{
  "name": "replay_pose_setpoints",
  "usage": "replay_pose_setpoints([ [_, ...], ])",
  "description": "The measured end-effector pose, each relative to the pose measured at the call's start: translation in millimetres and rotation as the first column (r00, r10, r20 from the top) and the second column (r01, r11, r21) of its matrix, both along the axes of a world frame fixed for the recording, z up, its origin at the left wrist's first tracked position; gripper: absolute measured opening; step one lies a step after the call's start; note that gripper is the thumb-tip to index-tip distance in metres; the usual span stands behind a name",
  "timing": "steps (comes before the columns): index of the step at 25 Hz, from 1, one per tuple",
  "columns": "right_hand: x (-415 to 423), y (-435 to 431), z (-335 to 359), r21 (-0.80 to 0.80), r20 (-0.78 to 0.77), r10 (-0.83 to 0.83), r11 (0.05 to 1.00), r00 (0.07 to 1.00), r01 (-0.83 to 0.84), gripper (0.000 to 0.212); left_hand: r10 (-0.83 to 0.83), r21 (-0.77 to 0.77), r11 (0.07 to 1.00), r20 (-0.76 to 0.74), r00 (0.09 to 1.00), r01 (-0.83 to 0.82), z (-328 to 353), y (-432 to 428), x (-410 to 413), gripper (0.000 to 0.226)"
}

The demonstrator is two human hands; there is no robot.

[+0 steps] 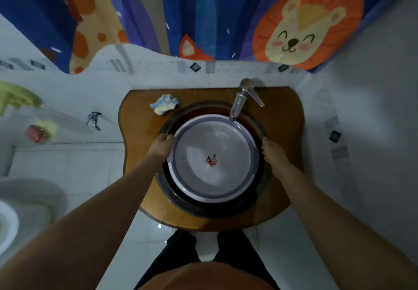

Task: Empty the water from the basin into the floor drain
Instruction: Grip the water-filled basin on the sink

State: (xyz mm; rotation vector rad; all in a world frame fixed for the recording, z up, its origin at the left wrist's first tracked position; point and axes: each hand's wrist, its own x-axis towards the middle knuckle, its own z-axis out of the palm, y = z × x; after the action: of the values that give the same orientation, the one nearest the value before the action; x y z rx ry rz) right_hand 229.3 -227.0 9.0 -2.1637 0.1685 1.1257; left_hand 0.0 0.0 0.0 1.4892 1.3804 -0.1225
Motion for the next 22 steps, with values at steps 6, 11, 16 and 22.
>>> replay_pose_setpoints([
  [6, -6, 9, -23, -0.126, -0.094, 0.024, 0.991, 0.995, -0.036, 0.055, -0.108, -0.036, 0.994, -0.127, 0.986, 0.104, -29, 1, 7, 0.062],
  [11, -8, 10, -47, -0.159, -0.123, 0.068, 0.983, 0.990, -0.087, 0.059, -0.088, -0.049, 0.996, -0.194, 0.977, 0.080, -53, 11, 10, 0.068],
  [16, -5, 3, -66, -0.188, -0.107, 0.147, 0.968, 0.983, -0.166, 0.057, -0.162, -0.094, 0.985, -0.242, 0.957, 0.143, -79, 14, 8, 0.055],
  [22, -3, 2, -73, -0.282, 0.002, 0.366, 0.893, 0.931, -0.350, 0.043, -0.330, 0.032, 0.932, -0.340, 0.881, 0.362, -90, 17, 0, 0.034],
])
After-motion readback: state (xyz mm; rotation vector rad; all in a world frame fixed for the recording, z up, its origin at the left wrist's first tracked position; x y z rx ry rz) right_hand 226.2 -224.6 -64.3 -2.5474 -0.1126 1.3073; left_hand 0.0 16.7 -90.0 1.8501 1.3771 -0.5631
